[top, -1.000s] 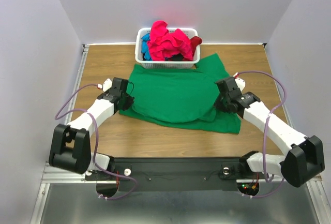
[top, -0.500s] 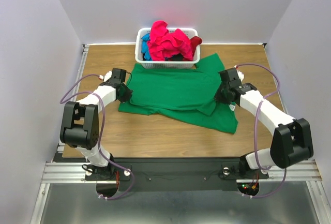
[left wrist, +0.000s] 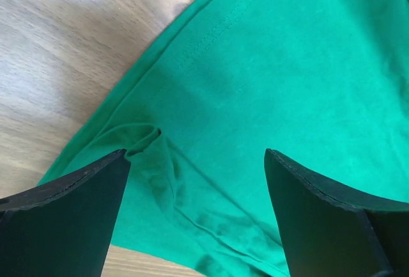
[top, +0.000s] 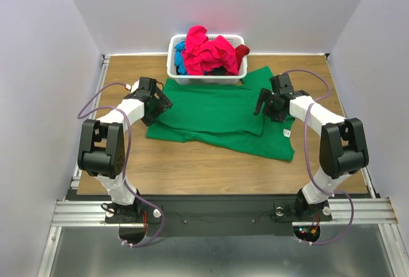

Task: Fold and stack the t-shirts
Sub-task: Fold the tshirt

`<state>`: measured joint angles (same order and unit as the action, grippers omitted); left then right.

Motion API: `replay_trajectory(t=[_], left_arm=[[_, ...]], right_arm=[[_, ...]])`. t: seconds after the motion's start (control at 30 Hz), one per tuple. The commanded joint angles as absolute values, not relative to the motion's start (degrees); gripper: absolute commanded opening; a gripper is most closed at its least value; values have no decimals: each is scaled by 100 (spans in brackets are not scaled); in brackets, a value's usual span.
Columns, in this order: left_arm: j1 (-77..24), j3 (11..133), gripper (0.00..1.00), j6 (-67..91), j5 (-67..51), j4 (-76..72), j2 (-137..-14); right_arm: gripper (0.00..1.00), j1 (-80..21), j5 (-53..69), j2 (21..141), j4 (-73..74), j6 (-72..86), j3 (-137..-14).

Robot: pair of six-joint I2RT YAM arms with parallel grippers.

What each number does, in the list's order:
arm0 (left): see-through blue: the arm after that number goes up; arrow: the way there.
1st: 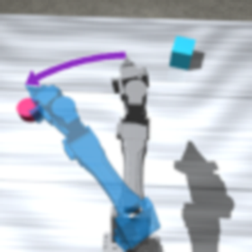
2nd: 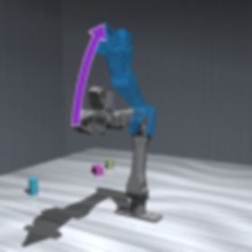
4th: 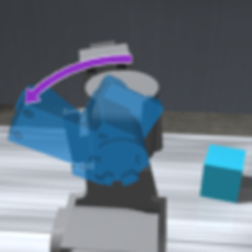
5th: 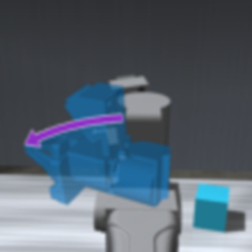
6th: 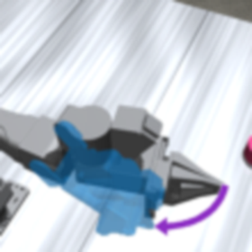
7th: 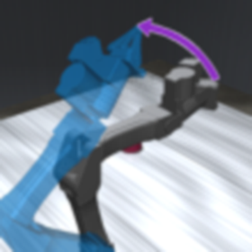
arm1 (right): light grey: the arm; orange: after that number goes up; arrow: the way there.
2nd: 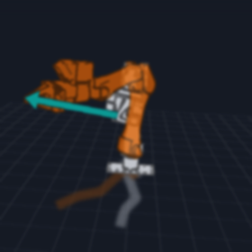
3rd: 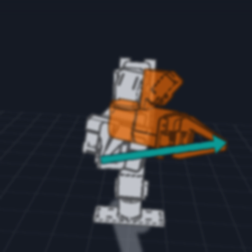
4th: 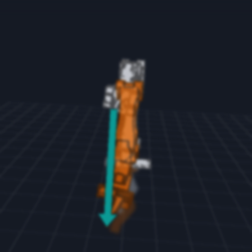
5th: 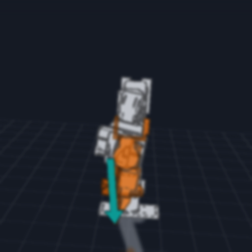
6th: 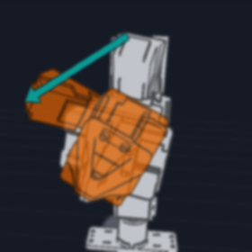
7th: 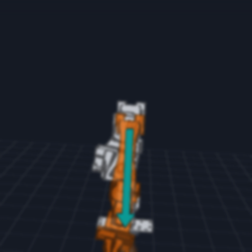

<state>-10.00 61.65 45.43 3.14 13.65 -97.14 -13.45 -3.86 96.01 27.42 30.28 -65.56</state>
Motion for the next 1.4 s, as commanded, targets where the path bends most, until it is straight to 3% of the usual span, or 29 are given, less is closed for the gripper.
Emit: replay_trajectory(t=[0.0, 0.23, 0.53, 0.83, 1.37], left_arm=[[-976, 6372, 98, 4342, 492, 1678, -9256], [-976, 6012, 98, 4307, 431, 1661, -8728], [-976, 4494, 98, 4377, 185, 1213, -7499], [-976, 3929, 98, 4430, 527, 1582, -6716], [-976, 4280, 99, 4421, 580, 1810, -6539]], right_arm=[[86, -1310, 289, 9343, 2522, 2821, -6777], [100, -1310, 807, 8228, 2522, 2952, -6110], [100, -1380, 1616, 7962, 2084, 3103, -4984], [100, -1477, 1959, 8727, 1433, 3121, -5237], [100, -1485, 1794, 9896, 1204, 3971, -6732]])
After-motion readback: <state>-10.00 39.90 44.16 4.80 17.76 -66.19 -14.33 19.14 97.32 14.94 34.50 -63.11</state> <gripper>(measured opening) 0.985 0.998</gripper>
